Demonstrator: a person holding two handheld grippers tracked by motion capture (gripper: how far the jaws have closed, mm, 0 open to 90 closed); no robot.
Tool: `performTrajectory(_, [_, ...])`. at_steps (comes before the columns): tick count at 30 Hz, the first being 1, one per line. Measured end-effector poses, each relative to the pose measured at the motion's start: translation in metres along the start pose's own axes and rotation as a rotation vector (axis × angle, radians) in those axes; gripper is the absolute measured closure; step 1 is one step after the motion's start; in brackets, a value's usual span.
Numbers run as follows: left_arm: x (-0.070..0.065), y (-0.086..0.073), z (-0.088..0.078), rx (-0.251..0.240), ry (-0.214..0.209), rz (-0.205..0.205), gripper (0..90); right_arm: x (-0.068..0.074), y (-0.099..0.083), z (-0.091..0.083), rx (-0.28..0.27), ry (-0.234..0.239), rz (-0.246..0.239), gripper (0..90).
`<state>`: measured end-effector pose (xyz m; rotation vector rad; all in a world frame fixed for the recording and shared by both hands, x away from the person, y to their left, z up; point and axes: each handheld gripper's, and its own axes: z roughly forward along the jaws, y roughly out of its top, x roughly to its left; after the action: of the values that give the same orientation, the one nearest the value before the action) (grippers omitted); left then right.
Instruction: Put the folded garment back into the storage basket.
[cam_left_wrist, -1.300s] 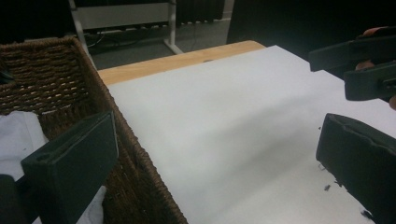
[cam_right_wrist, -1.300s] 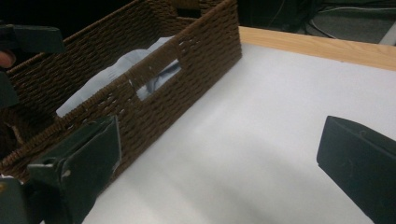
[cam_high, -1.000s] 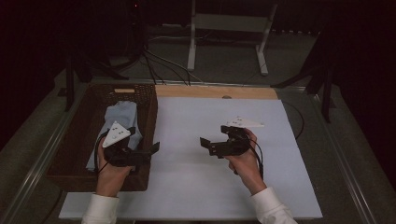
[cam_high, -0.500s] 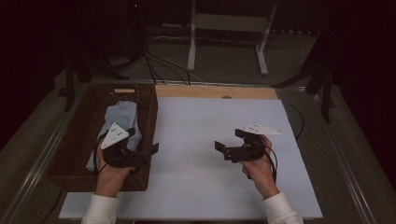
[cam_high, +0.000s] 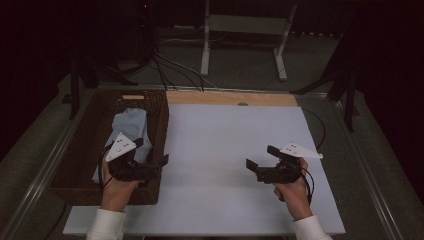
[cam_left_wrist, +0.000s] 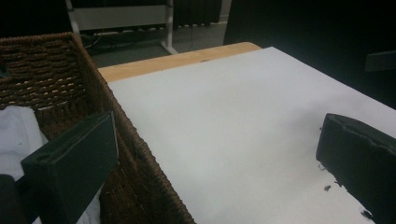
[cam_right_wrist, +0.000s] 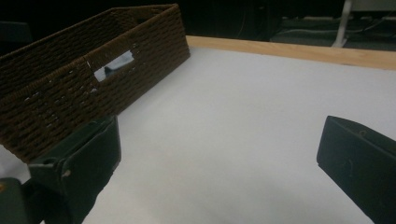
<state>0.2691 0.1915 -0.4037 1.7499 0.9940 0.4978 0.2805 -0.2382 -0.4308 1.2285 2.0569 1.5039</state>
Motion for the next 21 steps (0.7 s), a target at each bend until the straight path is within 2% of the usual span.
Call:
performTrajectory(7, [0.001, -0.003, -0.002, -0.005, 0.004, 0.003, 0.1, -0.007, -0.009, -0.014, -0.035, -0.01, -0.003, 0.0])
performTrajectory(14, [0.003, -0.005, -0.006, -0.017, 0.006, 0.001, 0.1, -0.014, -0.02, -0.023, -0.057, -0.015, 0.014, 0.0])
performTrajectory(21, [0.005, -0.006, -0.01, -0.024, 0.011, -0.006, 0.1, -0.014, -0.024, -0.031, -0.073, -0.028, -0.003, 0.0])
